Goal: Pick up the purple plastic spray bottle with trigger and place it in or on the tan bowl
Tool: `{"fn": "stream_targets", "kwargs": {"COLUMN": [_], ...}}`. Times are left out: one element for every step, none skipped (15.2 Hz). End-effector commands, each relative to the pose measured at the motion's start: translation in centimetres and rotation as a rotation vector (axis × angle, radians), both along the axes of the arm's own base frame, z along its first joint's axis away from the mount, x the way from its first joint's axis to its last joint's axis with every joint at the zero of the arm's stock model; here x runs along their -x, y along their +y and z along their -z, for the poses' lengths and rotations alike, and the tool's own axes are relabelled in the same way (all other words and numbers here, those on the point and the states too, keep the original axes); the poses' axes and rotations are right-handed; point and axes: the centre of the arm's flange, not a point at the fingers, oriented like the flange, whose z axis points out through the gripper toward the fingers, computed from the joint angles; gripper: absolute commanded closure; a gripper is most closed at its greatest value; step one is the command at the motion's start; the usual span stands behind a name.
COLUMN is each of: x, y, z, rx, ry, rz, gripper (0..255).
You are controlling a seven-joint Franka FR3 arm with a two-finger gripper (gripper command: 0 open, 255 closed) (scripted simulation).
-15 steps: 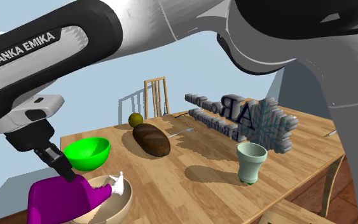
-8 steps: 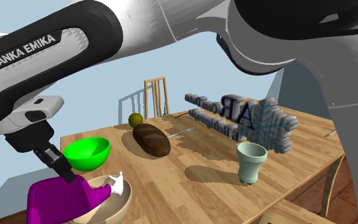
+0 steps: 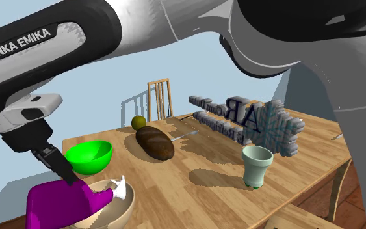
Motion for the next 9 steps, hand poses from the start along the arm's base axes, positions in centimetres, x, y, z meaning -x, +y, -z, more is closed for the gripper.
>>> {"fn": "stream_targets", "kwargs": {"x": [0.23, 0.34, 0.34, 0.34, 0.34, 0.34, 0.34, 0.34, 0.34], "y": [0.68, 0.99, 0.99, 0.99, 0.99, 0.99, 0.99, 0.99, 0.99], "z": [-2.21, -3.2, -3.2, -3.2, -3.2, -3.2, -3.2, -3.2, -3.2], "rx": [0.0, 0.0, 0.0, 0.0, 0.0, 0.0, 0.0, 0.0, 0.0], "ry": [0.0, 0.0, 0.0, 0.0, 0.0, 0.0, 0.0, 0.0, 0.0], "rz": [0.0, 0.0, 0.0, 0.0, 0.0, 0.0, 0.0, 0.0, 0.0], "gripper": [0, 0, 0, 0, 0, 0, 0, 0, 0]}}
